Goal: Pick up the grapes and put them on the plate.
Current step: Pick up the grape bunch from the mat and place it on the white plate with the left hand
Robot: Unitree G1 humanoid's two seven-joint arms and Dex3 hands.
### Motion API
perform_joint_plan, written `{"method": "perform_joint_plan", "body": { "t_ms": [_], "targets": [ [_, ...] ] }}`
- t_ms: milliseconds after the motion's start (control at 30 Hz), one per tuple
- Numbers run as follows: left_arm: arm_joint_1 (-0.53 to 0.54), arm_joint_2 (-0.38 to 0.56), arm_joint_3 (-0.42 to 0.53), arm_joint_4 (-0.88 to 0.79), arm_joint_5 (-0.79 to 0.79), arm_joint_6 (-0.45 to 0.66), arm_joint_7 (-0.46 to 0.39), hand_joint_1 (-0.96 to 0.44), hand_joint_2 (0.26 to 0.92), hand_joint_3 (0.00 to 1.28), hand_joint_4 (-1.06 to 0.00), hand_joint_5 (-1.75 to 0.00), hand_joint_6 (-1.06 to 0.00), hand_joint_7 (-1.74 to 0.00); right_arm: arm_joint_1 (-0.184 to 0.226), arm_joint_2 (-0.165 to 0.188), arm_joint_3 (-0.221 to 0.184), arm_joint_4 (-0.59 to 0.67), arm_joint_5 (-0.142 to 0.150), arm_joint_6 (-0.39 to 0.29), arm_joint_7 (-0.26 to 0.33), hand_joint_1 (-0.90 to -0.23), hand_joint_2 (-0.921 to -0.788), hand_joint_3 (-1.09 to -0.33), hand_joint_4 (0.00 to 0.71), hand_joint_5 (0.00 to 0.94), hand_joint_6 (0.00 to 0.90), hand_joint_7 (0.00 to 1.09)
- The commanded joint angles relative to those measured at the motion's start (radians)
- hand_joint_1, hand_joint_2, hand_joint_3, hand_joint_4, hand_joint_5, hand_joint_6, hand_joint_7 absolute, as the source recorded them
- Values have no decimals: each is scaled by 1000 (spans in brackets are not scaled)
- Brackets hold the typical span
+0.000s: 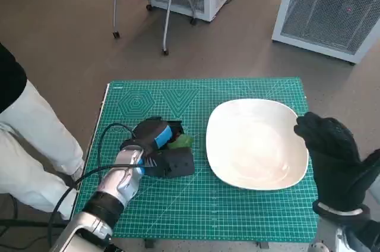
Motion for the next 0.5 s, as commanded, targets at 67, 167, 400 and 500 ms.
{"method": "perform_joint_plan", "body": {
  "t_ms": [67, 167, 400, 500],
  "targets": [
    [49, 41, 23, -191, 17, 53, -24, 3, 860, 231, -588, -1274, -601, -1235, 7, 0, -4, 16, 4, 14, 0, -383, -921, -536, 422, 590, 231, 908],
    [82, 56, 33, -308, 36, 86, -25, 4, 854, 224, -595, -1331, -656, -1102, 6, 0, -4, 16, 3, 13, -1, -383, -921, -536, 424, 592, 232, 909],
    [146, 77, 68, -533, 64, 116, -13, 3, 879, 88, -716, -1291, -770, -857, 0, 2, -3, 21, -2, 8, -5, -384, -921, -535, 426, 592, 233, 908],
    [164, 82, 86, -610, 72, 117, -15, 3, 880, 68, -760, -1224, -762, -885, -4, 4, -3, 25, -3, 7, -5, -384, -921, -535, 426, 592, 234, 907]
  ]
}}
